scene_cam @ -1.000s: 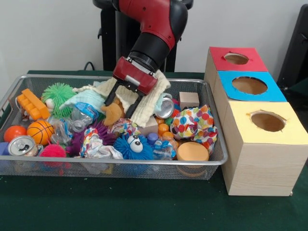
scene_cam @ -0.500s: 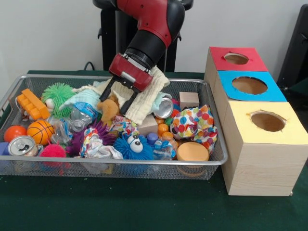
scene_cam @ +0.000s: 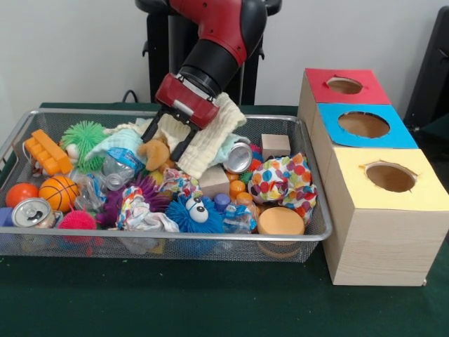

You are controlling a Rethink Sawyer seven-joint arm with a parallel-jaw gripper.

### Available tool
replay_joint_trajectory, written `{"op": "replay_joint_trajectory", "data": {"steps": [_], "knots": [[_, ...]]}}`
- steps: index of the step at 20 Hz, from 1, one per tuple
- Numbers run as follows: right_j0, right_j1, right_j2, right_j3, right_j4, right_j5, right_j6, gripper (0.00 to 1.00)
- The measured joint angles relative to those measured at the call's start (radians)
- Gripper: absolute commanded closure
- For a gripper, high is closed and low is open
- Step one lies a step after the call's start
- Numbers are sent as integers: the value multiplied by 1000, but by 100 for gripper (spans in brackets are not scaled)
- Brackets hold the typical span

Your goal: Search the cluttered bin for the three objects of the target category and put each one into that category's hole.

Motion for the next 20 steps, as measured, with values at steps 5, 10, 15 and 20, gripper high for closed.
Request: {"op": "replay_joint_trajectory", "data": {"steps": [5,10,15,20], "knots": [[0,27,-12,-1,0,-28,3,0],[-3,51,-15,-2,0,-79,7,0],[-12,80,-15,-6,0,-142,16,0],[-16,93,-15,-9,1,-166,30,100]]}}
